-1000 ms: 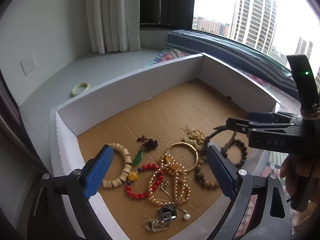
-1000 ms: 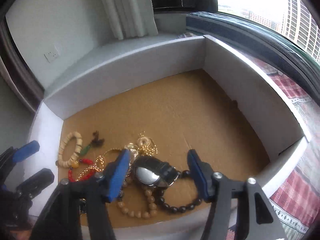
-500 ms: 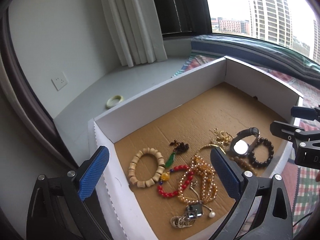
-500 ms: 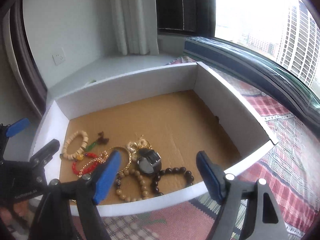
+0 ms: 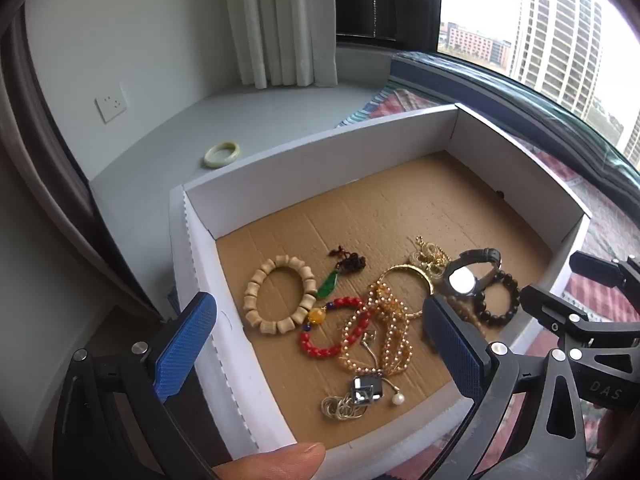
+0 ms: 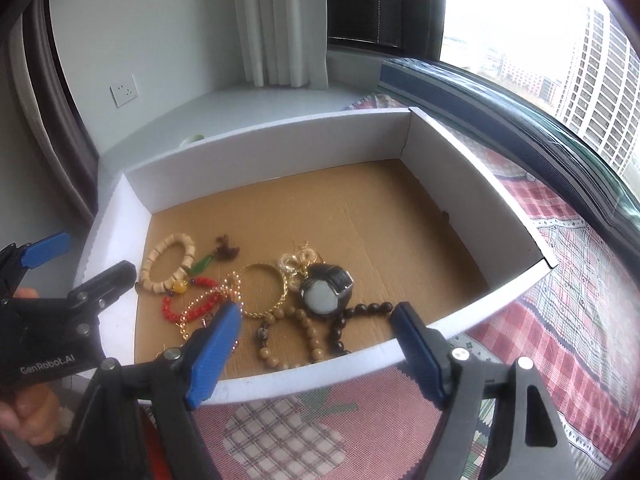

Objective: Organize jewelry

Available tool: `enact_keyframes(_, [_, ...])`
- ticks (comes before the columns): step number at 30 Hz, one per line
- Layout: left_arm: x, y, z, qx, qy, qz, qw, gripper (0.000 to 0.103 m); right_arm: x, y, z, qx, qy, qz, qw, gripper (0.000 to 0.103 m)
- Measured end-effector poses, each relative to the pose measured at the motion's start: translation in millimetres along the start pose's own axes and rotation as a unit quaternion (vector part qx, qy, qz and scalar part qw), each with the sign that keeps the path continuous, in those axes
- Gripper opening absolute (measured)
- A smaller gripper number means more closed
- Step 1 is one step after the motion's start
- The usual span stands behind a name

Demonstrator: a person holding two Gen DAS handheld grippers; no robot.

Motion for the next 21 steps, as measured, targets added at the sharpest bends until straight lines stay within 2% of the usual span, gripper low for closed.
enact_keyframes(3, [2.7,2.3,3.2,0.011,-0.012,0.008,0.9998,0.102,0.9,1.8,3.7,0.005,-0.004,0.007,1.0,0.08])
enact_keyframes(7, [4.5,3.0,1.6,0.004,0.002,0.003,1.0,0.102,-2.4,1.9,3.3,0.005,-0.009,0.011,1.0,0.08])
enact_keyframes(15, [-2.5,-1.7,7.6,0.022,-0.005,0.016,0.9996,0.103,-5.2,1.6,1.6,0.0,-0.011,0.014,1.0,0.08])
enact_keyframes(18, [-2.5,-5.2,9.3,0.03,-0.019,0.012,0.9993,0.103,-5.7,1.6,1.9,-0.002,-0.013,0.014,1.0,0.08])
enact_keyframes(21, [-0.5,-6.8,8.1,0.029,-0.01,0.002,0.9995,0.102,-5.7,1.0,2.4,-0.003,-0.011,0.014,1.0,0.08])
Point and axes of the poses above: each gripper's, at about its wrist camera, not at the fingertips, and x roughly against the way its jaws point, z to its left, y to its top, the point moved 2 cm from there along -x, roughly the way its jaws point, and after that the axes turned 3 degrees about -z, right-handed, at the moved point
